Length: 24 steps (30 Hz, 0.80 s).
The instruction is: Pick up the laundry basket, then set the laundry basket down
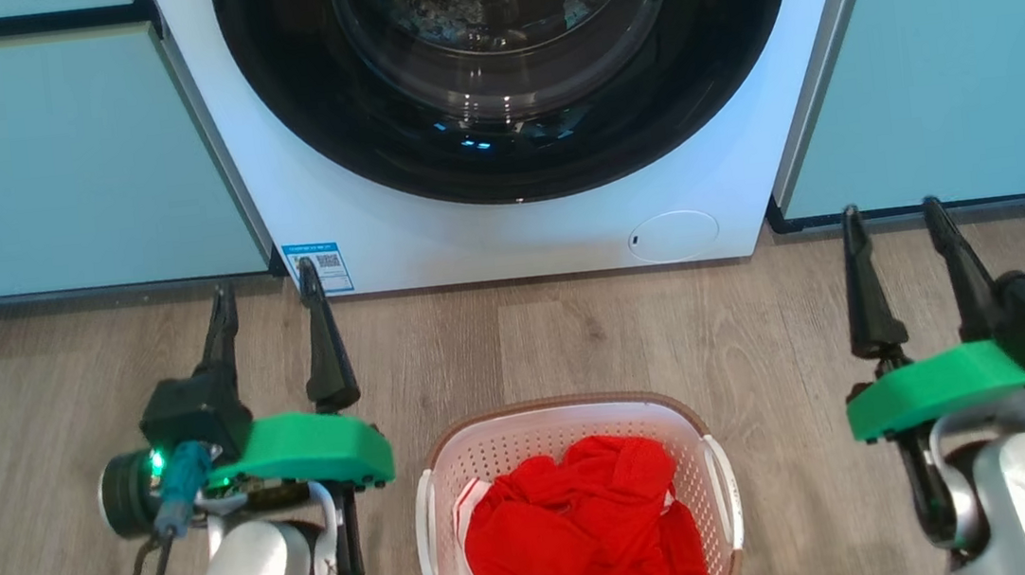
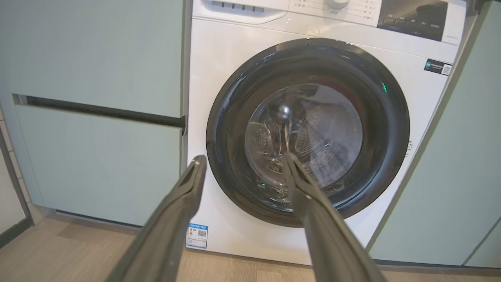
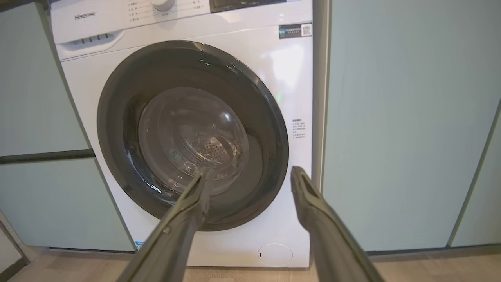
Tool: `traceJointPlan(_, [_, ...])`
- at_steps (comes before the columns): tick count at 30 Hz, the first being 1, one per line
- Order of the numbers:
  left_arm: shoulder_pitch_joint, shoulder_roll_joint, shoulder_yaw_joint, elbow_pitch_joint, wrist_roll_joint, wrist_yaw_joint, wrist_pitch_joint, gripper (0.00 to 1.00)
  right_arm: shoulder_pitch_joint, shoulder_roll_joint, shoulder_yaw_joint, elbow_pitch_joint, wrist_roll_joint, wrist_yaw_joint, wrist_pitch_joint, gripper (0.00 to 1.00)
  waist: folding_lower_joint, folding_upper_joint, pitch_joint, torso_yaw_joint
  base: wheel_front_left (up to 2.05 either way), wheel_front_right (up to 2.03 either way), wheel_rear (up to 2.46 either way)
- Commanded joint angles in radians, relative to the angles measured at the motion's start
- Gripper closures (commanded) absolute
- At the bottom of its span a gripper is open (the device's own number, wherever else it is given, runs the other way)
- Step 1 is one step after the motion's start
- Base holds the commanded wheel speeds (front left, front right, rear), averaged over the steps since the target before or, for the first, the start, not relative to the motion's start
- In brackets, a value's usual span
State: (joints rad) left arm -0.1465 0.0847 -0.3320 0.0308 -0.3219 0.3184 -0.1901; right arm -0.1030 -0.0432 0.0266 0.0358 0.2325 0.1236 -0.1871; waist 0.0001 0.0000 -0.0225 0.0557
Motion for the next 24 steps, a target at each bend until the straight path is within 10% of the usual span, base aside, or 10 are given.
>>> traceJointPlan(1, [-0.059, 0.0, 0.029, -0.045, 0.034, 0.011, -0.011, 0.0, -0.064, -0.006, 0.025, -0.05, -0.038, 0.006, -0.015, 0.0, -0.0001, 0.0, 0.001, 0.001, 0.0, 0.0, 0.0])
traceJointPlan(12, [-0.031, -0.031, 0.04, 0.034, 0.113, -0.114, -0.047, 0.0, -0.041, -0.006, 0.032, -0.04, -0.112, 0.007, -0.05, 0.0, -0.0001, 0.0, -0.007, 0.005, 0.0, 0.0, 0.0])
traceJointPlan(24, [-0.012, -0.034, 0.05, 0.154, 0.107, -0.114, -0.072, 0.0, -0.052, -0.007, 0.052, 0.16, -0.128, 0.007, -0.075, 0.0, -0.0001, 0.0, -0.016, 0.004, 0.0, 0.0, 0.0])
